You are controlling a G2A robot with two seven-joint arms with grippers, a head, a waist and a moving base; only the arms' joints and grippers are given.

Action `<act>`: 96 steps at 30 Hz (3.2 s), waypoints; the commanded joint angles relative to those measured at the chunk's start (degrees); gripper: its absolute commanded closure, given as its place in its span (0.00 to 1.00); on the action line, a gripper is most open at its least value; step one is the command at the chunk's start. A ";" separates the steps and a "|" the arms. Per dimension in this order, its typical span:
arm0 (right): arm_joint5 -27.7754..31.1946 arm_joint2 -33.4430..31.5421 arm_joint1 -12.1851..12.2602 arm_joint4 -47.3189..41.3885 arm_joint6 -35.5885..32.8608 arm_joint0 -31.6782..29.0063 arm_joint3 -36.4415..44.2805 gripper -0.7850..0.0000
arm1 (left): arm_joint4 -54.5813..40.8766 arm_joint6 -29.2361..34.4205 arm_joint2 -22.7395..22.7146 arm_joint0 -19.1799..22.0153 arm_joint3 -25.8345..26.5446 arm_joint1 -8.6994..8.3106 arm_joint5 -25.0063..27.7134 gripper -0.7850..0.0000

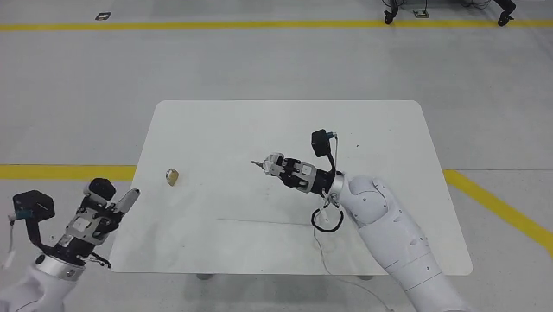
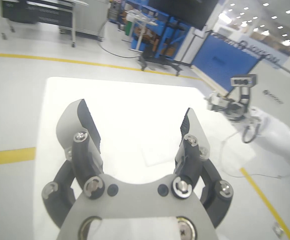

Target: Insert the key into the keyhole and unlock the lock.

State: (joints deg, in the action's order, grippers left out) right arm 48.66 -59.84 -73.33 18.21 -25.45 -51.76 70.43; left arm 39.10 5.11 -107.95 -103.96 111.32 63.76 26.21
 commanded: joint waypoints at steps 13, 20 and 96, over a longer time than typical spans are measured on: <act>0.00 0.00 0.00 0.00 0.01 0.00 0.00 1.00 | 26.39 14.12 15.79 15.58 -9.43 1.11 -27.89 0.00; 0.00 0.00 0.00 0.00 0.01 0.00 0.00 1.00 | 27.59 19.97 19.64 23.35 -17.13 1.57 -30.03 0.18; -0.17 0.04 -0.02 -0.28 0.24 -0.21 0.14 1.00 | -28.75 23.19 21.08 30.04 -27.87 5.32 -5.05 1.00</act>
State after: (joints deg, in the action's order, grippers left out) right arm 48.65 -59.83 -73.34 18.20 -25.43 -51.79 70.46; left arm 12.11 30.08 -87.97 -73.91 82.50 68.85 20.80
